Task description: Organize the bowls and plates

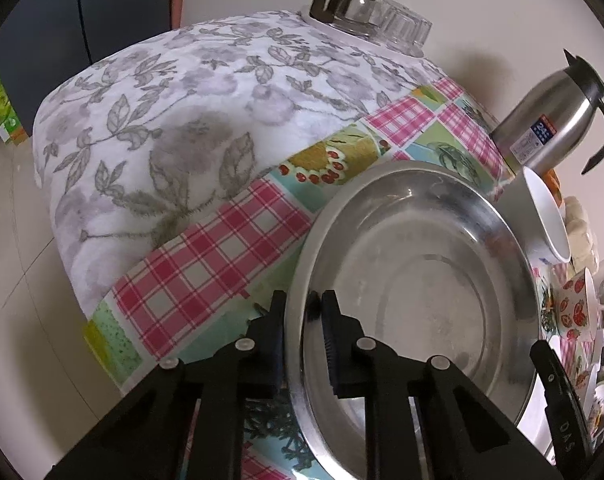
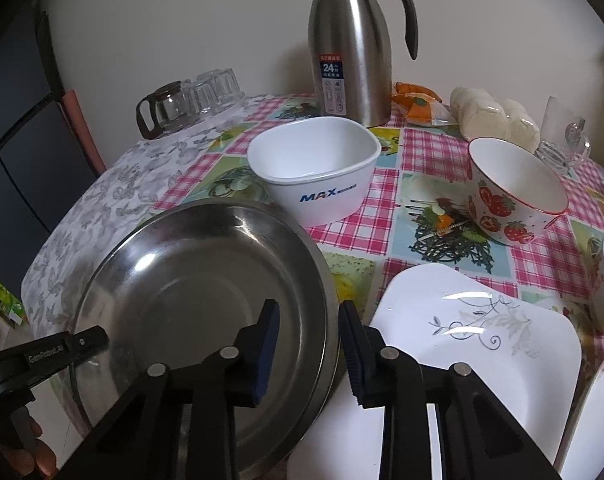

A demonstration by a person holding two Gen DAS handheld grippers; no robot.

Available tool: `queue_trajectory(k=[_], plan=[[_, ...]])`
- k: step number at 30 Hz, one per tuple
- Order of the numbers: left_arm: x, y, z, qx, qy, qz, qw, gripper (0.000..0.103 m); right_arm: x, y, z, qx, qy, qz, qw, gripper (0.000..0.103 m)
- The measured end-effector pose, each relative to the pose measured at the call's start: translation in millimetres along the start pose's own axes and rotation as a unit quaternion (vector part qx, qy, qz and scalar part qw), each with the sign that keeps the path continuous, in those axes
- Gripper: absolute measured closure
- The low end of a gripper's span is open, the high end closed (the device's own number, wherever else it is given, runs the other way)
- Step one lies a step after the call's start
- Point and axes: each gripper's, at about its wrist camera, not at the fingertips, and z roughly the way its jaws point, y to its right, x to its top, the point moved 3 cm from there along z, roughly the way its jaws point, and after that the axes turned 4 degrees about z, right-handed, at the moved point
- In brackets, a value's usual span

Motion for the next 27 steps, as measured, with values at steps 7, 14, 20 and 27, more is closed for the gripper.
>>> queue_trajectory(k=[7,14,20,27], plan=[[1,-22,-4,0.016,0.006,-0.039,0.9991,0.085,-7,-10,3,0.008,-0.013,-0.01,1.0,0.069],[3,-26,-4,0.02,0.01,-0.04,0.9989,0.085,-20,-23,12,0.033,-0.042,-0.021,0.998,0.069],[3,-23,-6,0.029,0.016,-0.017,0.9993,0.085,-23,-25,10,0.045,-0.045,-0.02,0.998,0.07],[6,-20,-13,0.037,0.031,0.001,0.9988,0.085,-19,-29,-6,0.051,-0.019,-0.036,0.998,0.07]])
